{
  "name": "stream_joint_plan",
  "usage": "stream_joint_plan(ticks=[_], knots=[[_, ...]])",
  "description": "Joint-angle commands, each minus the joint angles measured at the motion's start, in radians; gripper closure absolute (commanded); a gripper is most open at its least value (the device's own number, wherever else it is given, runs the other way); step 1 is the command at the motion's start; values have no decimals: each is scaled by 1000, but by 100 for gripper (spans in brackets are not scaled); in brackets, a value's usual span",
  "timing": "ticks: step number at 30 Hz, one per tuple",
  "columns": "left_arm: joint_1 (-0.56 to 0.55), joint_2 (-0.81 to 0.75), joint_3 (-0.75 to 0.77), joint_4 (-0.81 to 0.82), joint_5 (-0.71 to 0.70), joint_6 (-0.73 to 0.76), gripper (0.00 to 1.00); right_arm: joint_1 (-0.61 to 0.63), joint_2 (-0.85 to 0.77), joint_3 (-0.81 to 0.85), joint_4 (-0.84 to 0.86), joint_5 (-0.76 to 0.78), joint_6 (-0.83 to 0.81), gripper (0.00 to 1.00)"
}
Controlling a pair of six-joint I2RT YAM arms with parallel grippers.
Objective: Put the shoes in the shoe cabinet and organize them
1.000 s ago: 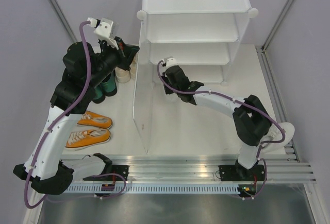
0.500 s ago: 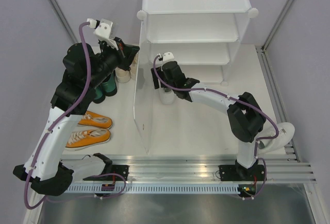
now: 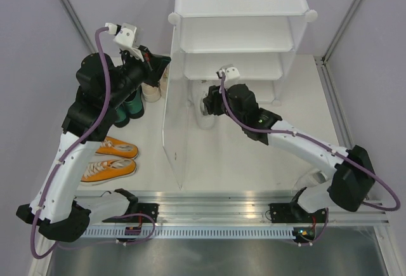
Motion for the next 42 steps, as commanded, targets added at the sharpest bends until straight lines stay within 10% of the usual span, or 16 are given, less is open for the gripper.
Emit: stream_joint_plan(ticks=[1,12,42], knots=[[8,24,-46,-184,23,-19,98,38,-114,-125,22,-25,47,51],[10,15,-63,-156,53,-16,98,133,-3,-453,300,-39,171,53],[10,-2,-90,-149,36,2,98,-87,470,169,237,38,84,53]])
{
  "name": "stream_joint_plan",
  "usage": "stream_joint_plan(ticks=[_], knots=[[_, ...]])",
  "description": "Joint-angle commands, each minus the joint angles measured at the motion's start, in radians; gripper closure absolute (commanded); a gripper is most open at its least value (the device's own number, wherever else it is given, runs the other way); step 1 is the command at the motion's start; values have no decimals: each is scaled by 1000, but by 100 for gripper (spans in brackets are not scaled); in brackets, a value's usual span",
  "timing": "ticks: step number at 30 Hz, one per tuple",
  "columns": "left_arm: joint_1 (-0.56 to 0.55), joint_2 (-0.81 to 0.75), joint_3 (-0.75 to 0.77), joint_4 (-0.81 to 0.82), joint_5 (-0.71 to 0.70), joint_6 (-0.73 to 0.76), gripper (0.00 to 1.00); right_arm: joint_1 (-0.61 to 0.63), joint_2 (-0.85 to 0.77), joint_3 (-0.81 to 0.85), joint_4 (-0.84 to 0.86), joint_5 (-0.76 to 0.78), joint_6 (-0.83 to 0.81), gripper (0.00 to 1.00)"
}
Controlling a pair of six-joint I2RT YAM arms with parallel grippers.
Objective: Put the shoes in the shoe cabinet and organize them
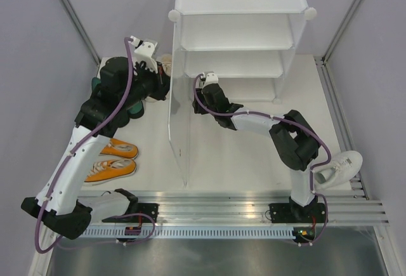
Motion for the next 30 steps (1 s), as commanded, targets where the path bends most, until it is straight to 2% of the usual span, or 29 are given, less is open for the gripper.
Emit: stream_joint_plan(ticks=[1,28,30], knots=[[1,-25,6,6,8,5,98,-46,6,50,66,52,-39,53],[1,-40,-15,21,5,6,98,-124,195,284,8,4,-155,53],[1,-42,-17,21,2,6,98,-126,194,276,2,-7,-157,50]])
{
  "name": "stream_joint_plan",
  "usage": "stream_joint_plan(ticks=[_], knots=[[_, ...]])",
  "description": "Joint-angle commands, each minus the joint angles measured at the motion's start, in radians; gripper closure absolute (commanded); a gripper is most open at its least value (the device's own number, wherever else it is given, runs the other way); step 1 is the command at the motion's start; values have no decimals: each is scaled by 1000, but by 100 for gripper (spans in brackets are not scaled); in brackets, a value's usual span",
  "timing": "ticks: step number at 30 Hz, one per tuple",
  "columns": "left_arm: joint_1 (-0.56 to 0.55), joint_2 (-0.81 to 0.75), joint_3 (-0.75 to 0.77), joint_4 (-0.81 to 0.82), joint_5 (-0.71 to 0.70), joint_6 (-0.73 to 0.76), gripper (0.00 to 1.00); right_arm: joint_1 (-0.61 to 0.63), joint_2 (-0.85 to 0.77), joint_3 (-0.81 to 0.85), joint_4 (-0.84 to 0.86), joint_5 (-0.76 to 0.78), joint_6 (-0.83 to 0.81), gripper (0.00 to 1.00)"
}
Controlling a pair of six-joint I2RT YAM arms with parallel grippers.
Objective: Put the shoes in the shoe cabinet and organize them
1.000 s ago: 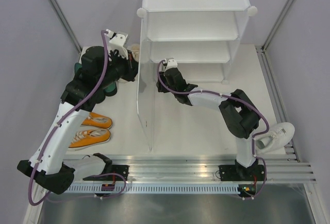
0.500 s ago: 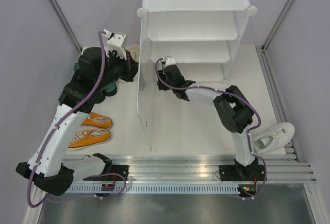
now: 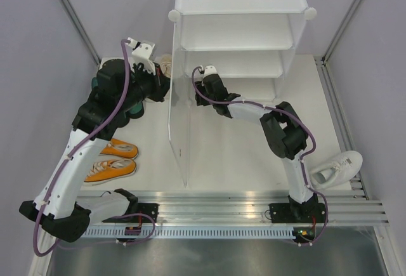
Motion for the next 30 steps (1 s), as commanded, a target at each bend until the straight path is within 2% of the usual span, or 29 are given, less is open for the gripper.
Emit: stream_joint_plan(ticks=[1,3,4,5,9,11,12,16,18,22,24,27,28,30], knots=[[1,-13,-6,24,1,5,98,-37,-3,53,78,37,-41,48],[1,-15,-8,27,0,5,97,-37,-22,21,78,11,-31,41],[1,-21,-14,28,1,5,88,-37,-51,6,78,5,-25,38],[1,-19,-15,31,4,5,84,-37,-68,-13,79,0,-13,36],[8,-29,-14,34,15,3,75,-26,-208,-140,93,-23,9,27],[9,-39,-17,41,24,3,66,-22,-264,-186,95,-30,28,27],[11,-41,-18,42,27,0,56,-22,-326,-239,95,-50,57,26],[11,-62,-21,48,15,-1,35,-17,-512,-405,80,-60,130,26],[11,-84,-21,50,3,-1,30,-17,-638,-488,32,-26,180,26],[9,-136,-35,62,-57,-1,20,-19,-857,-572,-242,124,246,26],[9,-165,-38,62,-75,-6,19,-19,-989,-592,-350,254,278,23],[9,-213,-95,80,-109,-24,17,-19,-1150,-586,-615,490,410,19],[9,-251,-116,90,-126,-29,16,-20,-1189,-582,-752,544,450,19],[9,-291,-190,123,-134,-44,14,-20,-1290,-562,-883,658,576,12]])
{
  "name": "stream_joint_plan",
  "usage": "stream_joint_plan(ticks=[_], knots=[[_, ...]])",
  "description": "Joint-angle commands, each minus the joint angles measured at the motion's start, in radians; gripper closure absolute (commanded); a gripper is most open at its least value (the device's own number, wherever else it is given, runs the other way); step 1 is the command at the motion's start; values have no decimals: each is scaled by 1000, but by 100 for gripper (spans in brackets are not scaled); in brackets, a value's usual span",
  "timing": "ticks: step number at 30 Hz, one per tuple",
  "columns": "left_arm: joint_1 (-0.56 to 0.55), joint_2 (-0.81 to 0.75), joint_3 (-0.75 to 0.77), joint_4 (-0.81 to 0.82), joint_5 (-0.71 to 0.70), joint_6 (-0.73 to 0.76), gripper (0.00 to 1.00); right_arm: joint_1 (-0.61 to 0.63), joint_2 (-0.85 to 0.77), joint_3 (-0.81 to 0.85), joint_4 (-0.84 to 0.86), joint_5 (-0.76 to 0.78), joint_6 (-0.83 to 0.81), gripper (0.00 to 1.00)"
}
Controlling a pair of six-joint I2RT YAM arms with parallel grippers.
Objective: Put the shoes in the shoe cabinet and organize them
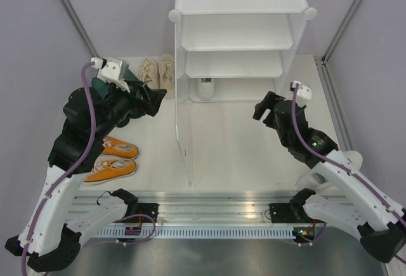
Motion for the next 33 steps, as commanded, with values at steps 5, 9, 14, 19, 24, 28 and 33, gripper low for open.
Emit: stream_joint_plan(ticks=[5,9,14,19,24,28,33], knots=[[0,-164,-224,123,-93,-65,11,-1,-218,44,-752,398,551,11],[0,-175,-322,130,-130,-78,11,-1,-227,-1,-957,432,724,11],[0,-183,-384,136,-141,-91,11,-1,-232,-50,-1034,423,842,11],[0,-215,-404,146,-159,-106,10,-1,-182,-113,-1028,418,937,10],[-9,-240,-412,150,-155,-112,10,0,-82,-168,-1007,424,1034,9],[-21,-244,-412,150,-148,-112,10,-17,-37,-191,-1016,441,1093,9],[-53,-261,-413,152,-165,-106,10,-83,22,-269,-950,429,1094,13]])
